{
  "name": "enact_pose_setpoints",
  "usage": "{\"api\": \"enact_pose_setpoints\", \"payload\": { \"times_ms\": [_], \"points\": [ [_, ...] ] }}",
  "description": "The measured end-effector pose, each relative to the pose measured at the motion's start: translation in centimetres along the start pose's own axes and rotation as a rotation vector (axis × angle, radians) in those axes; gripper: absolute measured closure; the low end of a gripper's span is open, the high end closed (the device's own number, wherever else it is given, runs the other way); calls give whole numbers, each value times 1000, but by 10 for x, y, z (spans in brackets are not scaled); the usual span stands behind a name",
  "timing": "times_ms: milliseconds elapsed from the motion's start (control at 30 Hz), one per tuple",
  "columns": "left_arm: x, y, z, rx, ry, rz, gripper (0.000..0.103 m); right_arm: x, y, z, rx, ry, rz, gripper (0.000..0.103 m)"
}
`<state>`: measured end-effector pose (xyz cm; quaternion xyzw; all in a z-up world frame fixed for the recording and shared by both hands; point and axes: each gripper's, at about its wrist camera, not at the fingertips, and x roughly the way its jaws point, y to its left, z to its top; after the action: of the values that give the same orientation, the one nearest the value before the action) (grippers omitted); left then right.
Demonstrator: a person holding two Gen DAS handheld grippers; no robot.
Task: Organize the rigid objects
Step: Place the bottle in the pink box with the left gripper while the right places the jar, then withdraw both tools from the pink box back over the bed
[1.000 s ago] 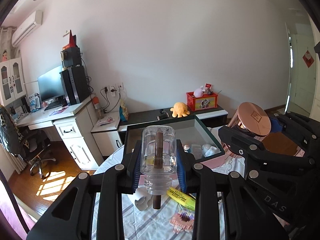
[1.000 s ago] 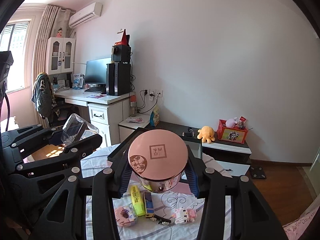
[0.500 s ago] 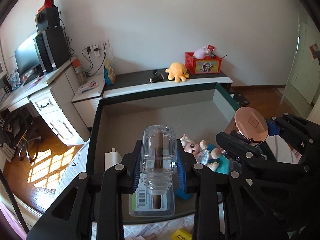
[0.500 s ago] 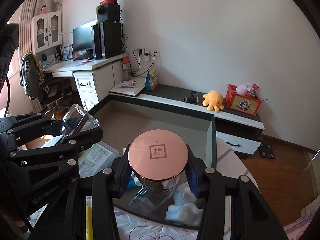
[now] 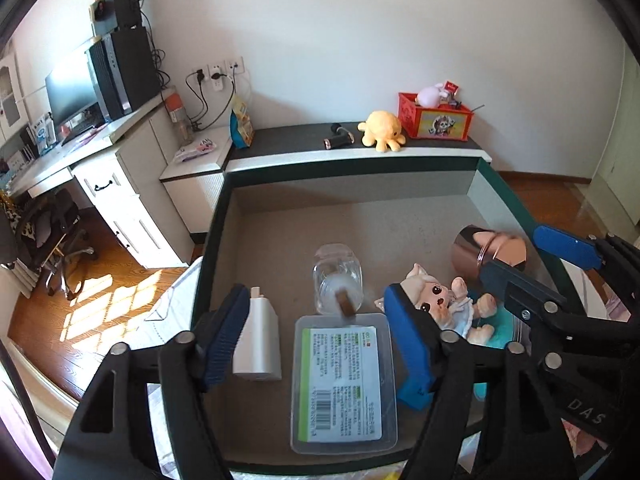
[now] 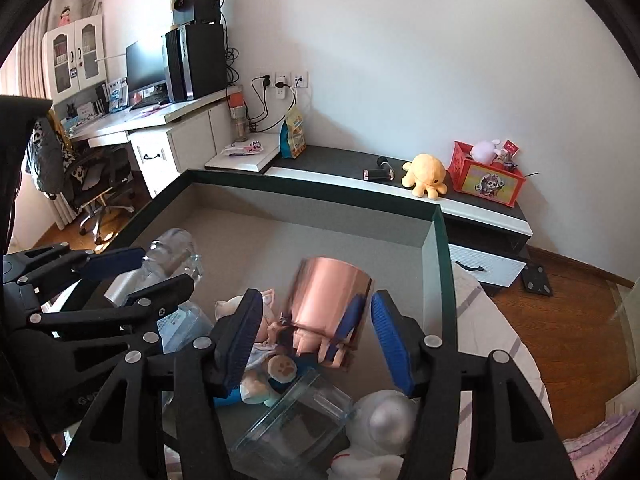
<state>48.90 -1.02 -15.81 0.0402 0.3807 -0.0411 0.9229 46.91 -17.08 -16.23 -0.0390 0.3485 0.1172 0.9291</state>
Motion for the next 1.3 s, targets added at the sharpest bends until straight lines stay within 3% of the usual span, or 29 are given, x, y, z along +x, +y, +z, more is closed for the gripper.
{"api": "enact_pose_setpoints", "payload": {
  "times_ms": [33, 67, 233, 333, 467, 767, 900, 1300],
  "points": [
    [-10, 4, -2, -10, -17, -11, 22, -8, -2, -1, 16, -7, 10, 32],
    [-22, 7, -4, -21, -38, -25, 20, -15, -2, 1, 26, -15, 6, 20],
    [-94, 18, -24, -21, -163, -11, 1, -71, 7, -7, 27, -95, -2, 19],
    [-142, 17, -44, -7, -248, -1, 0, -112, 21, -19, 18, -145, -7, 16],
    [-199, 16, -76, -14, -318, -12, 0, -168, 41, -41, 19, -222, -19, 0],
    [-306, 13, -146, -52, -476, 29, 0, -286, 87, -93, -23, -391, -116, 0],
    [-336, 5, -170, -34, -506, 65, 0, -327, 101, -117, -16, -446, -136, 0],
    [-400, 3, -208, -72, -608, 94, 0, -400, 123, -156, 5, -548, -123, 0]
  ]
}}
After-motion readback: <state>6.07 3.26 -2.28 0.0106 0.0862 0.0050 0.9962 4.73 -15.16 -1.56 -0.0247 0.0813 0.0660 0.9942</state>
